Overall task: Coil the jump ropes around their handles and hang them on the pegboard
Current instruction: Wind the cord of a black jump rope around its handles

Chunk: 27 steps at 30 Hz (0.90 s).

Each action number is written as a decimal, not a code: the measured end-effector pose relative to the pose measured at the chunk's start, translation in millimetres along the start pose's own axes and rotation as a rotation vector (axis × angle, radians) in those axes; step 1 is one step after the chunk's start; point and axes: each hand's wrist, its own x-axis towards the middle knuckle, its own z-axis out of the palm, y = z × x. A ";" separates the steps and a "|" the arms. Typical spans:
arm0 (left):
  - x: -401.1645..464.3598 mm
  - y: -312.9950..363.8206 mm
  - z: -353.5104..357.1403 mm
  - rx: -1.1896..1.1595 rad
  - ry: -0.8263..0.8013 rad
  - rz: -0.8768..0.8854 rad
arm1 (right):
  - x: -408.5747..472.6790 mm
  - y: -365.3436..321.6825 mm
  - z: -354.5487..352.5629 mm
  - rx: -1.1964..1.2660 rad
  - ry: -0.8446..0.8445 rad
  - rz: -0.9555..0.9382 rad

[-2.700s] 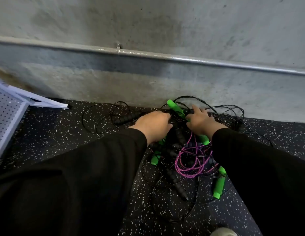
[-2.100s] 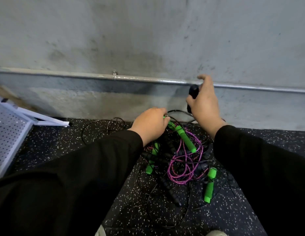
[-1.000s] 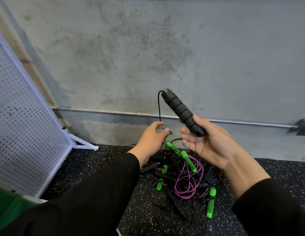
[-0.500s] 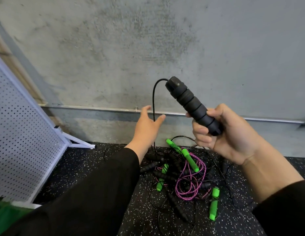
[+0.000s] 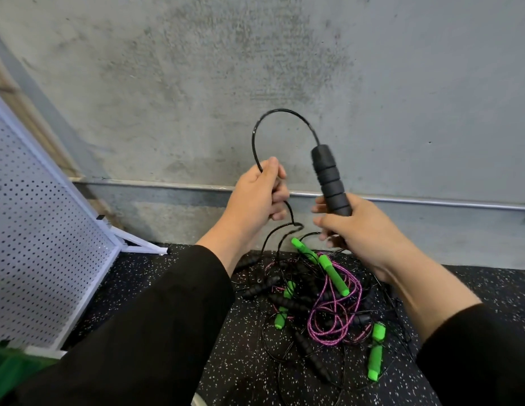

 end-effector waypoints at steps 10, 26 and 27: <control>-7.0 10.2 0.5 -0.127 -0.076 0.008 | 8.2 8.3 30.5 -0.126 -0.062 -0.026; 4.1 -48.5 -23.8 1.098 -0.359 -0.198 | 18.7 -7.7 2.2 0.177 0.106 -0.069; 4.9 -49.4 -22.4 1.078 -0.348 -0.195 | 18.1 -9.1 0.9 0.184 0.099 -0.066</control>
